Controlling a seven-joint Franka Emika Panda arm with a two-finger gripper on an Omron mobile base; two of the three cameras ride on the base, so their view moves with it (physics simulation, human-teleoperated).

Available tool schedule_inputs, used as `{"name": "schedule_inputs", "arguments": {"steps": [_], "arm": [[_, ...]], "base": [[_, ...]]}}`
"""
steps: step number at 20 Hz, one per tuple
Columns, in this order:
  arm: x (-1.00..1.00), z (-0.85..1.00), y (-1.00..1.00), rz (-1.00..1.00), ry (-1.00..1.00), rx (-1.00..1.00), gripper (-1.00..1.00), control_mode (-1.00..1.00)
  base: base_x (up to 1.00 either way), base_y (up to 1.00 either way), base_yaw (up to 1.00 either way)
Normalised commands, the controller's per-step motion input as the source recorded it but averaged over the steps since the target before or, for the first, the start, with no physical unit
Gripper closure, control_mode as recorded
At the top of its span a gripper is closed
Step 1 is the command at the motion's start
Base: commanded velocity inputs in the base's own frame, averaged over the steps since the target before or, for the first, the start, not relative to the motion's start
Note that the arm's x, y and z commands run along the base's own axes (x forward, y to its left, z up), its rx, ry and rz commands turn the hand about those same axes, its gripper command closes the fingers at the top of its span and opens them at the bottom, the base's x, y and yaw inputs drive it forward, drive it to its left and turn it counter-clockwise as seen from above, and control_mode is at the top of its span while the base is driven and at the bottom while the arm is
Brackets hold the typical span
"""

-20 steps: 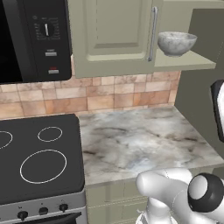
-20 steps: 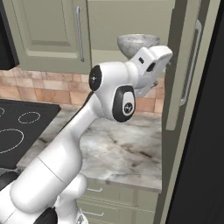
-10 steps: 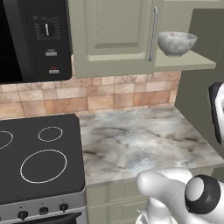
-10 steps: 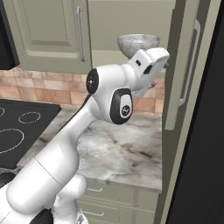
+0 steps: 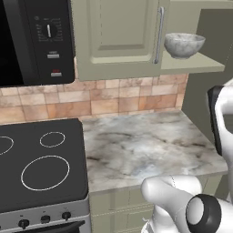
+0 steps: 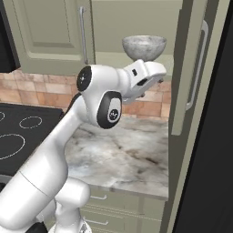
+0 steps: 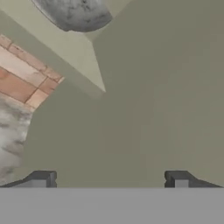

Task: Move the bowls from the cabinet to the plates on the dining table.

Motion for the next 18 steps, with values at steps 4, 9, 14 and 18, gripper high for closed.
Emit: {"name": "schedule_inputs", "arguments": {"steps": [4,9,14,18], "arm": [[0.16,0.07,0.16,0.0,0.0,0.28,-1.0,-1.0],[0.07,0.02,0.21,0.02,-0.03,0.22,-1.0,-1.0],[0.0,0.0,0.26,0.05,-0.12,0.09,-1.0,-1.0],[0.0,0.01,0.31,0.03,-0.17,0.04,-1.0,-1.0]], "base": [[0.0,0.0,0.0],[0.0,0.0,0.0],[0.0,0.0,0.0],[0.0,0.0,0.0]]}}
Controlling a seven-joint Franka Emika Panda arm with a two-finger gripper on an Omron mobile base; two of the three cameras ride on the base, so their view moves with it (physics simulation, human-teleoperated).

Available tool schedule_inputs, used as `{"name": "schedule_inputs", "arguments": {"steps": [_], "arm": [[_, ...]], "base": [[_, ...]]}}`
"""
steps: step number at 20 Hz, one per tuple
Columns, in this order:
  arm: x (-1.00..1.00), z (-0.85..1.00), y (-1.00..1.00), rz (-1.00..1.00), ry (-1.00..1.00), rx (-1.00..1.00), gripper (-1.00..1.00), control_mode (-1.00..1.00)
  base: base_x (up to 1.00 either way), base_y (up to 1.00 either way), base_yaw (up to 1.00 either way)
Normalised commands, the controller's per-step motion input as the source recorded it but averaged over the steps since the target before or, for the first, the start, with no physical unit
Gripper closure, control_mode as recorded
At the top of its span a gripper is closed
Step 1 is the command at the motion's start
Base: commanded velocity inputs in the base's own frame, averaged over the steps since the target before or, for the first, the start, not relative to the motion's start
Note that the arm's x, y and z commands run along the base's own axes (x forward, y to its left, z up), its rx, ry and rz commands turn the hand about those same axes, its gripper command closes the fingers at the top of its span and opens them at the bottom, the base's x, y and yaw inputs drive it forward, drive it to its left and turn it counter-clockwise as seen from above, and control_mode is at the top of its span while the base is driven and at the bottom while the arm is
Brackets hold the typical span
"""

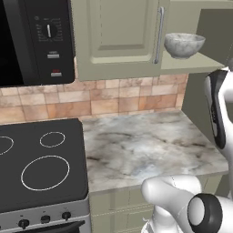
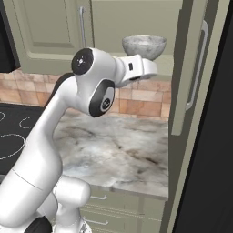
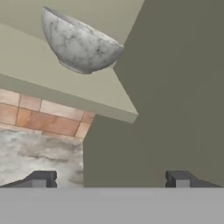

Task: Move the bowls from the cabinet to the plates on the dining table.

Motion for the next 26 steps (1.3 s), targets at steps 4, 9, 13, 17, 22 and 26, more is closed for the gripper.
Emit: {"name": "schedule_inputs", "arguments": {"steps": [4,9,13,17,22,26], "arm": [[0.0,0.0,0.27,0.0,-0.17,0.05,-1.0,-1.0],[0.12,0.0,0.18,0.0,-0.11,0.1,-1.0,-1.0],[0.25,0.15,0.13,0.0,-0.03,0.14,-1.0,-1.0],[0.3,0.31,0.18,0.02,0.01,0.23,-1.0,-1.0],[0.28,0.16,0.2,0.03,0.08,0.25,-1.0,-1.0],[0.13,0.0,0.3,0.05,0.04,0.17,-1.0,-1.0]], "base": [[0.0,0.0,0.0],[0.0,0.0,0.0],[0.0,0.0,0.0],[0.0,0.0,0.0],[0.0,0.0,0.0],[0.0,0.0,0.0]]}}
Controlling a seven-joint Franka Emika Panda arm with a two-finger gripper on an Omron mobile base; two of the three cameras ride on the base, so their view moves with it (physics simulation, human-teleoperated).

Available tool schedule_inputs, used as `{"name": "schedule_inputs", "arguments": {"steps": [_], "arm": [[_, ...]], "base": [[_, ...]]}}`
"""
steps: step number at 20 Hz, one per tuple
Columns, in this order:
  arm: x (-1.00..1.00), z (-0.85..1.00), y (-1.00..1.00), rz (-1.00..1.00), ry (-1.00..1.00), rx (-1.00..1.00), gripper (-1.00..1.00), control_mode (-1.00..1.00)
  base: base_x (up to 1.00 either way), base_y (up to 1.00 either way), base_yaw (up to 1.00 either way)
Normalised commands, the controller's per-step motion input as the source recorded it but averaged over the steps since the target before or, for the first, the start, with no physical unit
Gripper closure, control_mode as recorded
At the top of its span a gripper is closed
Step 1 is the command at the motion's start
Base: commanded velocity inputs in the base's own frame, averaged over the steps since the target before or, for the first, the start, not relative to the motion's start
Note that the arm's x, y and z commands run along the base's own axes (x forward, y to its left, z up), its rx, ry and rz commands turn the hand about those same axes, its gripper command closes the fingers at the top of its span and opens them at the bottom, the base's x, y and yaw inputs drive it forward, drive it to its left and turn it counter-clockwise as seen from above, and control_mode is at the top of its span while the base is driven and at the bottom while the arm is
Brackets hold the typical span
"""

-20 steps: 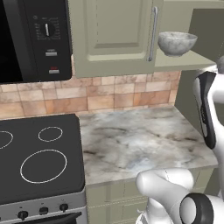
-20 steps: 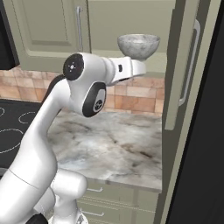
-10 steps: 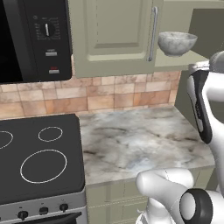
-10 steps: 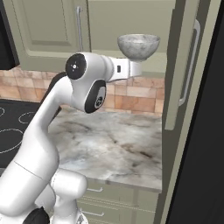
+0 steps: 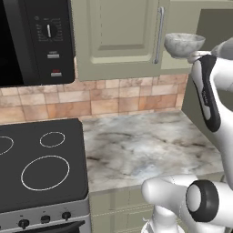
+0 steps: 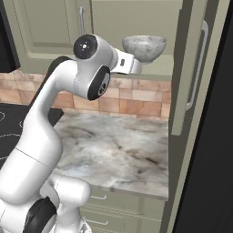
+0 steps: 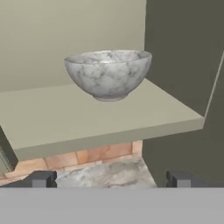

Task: Move the bowls from the cabinet to the plates on the dining table.

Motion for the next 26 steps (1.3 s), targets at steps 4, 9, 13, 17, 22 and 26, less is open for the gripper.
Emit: {"name": "schedule_inputs", "arguments": {"steps": [4,9,13,17,22,26], "arm": [[0.03,0.0,0.29,0.05,0.01,0.12,-1.0,-1.0],[0.0,0.0,0.28,0.05,0.0,0.07,-1.0,-1.0],[0.0,0.0,0.26,0.04,0.0,0.01,-1.0,-1.0],[0.0,0.0,0.29,0.04,0.0,0.0,-1.0,-1.0],[0.0,0.0,0.28,0.02,-0.02,0.0,-1.0,-1.0],[0.0,0.0,0.29,0.0,-0.03,0.0,-1.0,-1.0]], "base": [[0.0,0.0,0.0],[0.0,0.0,0.0],[0.0,0.0,0.0],[0.0,0.0,0.0],[0.0,0.0,0.0],[0.0,0.0,0.0]]}}
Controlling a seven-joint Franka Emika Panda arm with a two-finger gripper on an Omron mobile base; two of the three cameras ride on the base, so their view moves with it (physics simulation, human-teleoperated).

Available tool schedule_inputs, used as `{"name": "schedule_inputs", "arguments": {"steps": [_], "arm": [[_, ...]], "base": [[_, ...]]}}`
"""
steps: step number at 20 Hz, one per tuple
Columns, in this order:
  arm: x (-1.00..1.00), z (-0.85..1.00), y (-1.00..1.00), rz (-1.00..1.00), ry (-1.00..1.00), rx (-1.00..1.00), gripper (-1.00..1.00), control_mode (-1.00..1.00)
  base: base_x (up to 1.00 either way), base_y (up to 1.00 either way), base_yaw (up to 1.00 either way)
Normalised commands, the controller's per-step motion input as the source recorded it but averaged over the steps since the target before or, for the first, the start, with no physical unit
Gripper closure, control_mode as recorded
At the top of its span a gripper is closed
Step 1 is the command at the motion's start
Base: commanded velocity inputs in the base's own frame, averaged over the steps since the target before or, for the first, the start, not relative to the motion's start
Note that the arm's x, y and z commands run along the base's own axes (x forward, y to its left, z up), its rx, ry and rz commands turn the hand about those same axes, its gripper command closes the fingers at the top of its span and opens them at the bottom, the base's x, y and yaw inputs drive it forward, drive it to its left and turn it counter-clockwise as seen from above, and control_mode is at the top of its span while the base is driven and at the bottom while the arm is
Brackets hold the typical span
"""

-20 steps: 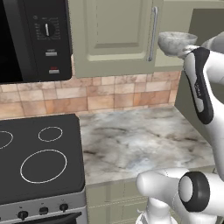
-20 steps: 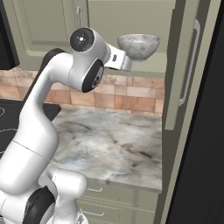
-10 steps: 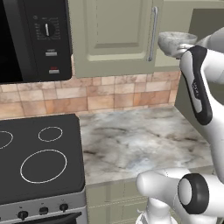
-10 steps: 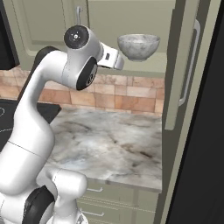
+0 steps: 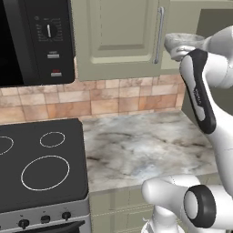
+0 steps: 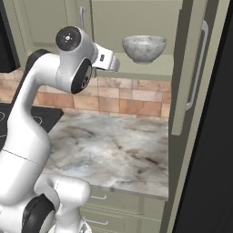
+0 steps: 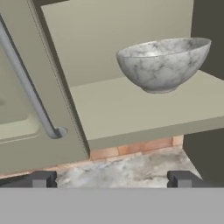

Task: Move the bowls from the cabinet to the plates on the dining table.

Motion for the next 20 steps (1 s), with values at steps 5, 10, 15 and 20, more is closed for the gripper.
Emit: {"name": "schedule_inputs", "arguments": {"steps": [5,10,15,20], "arm": [[0.04,0.0,0.28,0.0,-0.03,0.0,-1.0,-1.0],[0.22,0.0,0.23,0.0,-0.02,0.0,-1.0,-1.0],[0.37,0.08,0.13,0.05,-0.03,0.0,-1.0,-1.0],[0.33,0.09,0.15,0.02,-0.05,0.0,-1.0,-1.0]], "base": [[0.0,0.0,0.0],[0.0,0.0,0.0],[0.0,0.0,0.0],[0.0,0.0,0.0]]}}
